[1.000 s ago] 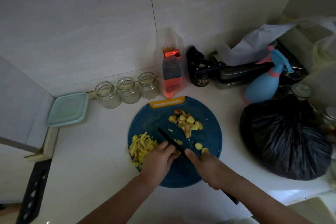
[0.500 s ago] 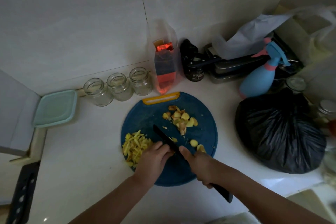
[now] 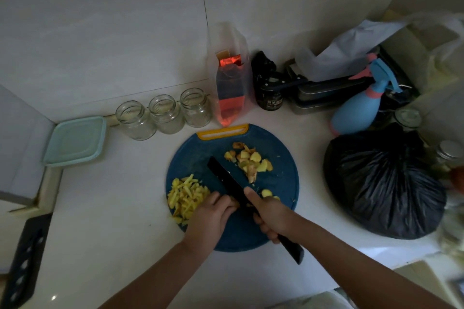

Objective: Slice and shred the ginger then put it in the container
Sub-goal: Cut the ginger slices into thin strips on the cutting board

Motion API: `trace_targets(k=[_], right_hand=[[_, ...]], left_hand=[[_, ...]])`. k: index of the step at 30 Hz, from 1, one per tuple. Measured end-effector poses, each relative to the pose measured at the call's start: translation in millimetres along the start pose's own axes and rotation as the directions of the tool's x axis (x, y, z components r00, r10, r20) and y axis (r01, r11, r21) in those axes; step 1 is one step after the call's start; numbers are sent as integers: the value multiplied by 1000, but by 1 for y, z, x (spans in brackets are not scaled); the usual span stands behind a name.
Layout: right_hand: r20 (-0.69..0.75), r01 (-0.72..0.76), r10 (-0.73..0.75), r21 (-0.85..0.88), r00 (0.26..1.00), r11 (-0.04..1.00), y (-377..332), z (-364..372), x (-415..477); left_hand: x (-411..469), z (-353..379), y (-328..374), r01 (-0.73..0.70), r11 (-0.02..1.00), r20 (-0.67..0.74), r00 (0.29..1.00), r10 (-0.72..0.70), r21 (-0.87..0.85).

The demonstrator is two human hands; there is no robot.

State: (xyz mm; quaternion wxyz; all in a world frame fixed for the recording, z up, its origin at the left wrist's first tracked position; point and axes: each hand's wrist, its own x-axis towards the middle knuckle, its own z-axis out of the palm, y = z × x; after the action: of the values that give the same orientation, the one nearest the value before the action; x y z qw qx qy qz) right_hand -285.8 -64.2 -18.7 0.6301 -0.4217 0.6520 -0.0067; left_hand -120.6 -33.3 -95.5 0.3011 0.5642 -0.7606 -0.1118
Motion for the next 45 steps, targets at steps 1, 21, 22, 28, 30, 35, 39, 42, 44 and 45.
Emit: trace_targets(k=[1,21,22,28,30,35,39,42,44,45], right_hand=[[25,11,-11,1,1000,1000,3,-3,0],[17,41,-40,-16,999,999,16,-2,-22],[11,34,-34,-15,999,999,16,0,-23],[-21,41,-43,-115,999,992,21,6,-13],[-29,27,-31,-124,999,992,19,6,-13],[-63,111,-132,-259,989,959,18,14,-18],[-152,144,-166,-147,974,979,13,22,-11],[-121,157,-168,-90,978,983,3,22,3],[-100,157,-158,-16,982,987,-6,19,3],[-134,188,-201,-99,971,977,-4,17,4]], left_hand=[[1,0,1,5,1000,-6,1000,-5,1],[2,-4,6,30,999,26,999,-30,-17],[2,-4,7,29,999,25,999,-29,-21],[0,-5,4,62,996,1,998,-62,-62],[0,-4,3,68,995,5,998,-68,-79],[0,-4,1,50,995,-1,999,-51,-91],[-1,-5,2,72,992,12,997,-72,-99],[-1,-7,0,73,991,40,997,-69,-111],[-2,-8,-2,96,989,61,994,-90,-109],[-2,-8,-3,104,988,64,993,-97,-111]])
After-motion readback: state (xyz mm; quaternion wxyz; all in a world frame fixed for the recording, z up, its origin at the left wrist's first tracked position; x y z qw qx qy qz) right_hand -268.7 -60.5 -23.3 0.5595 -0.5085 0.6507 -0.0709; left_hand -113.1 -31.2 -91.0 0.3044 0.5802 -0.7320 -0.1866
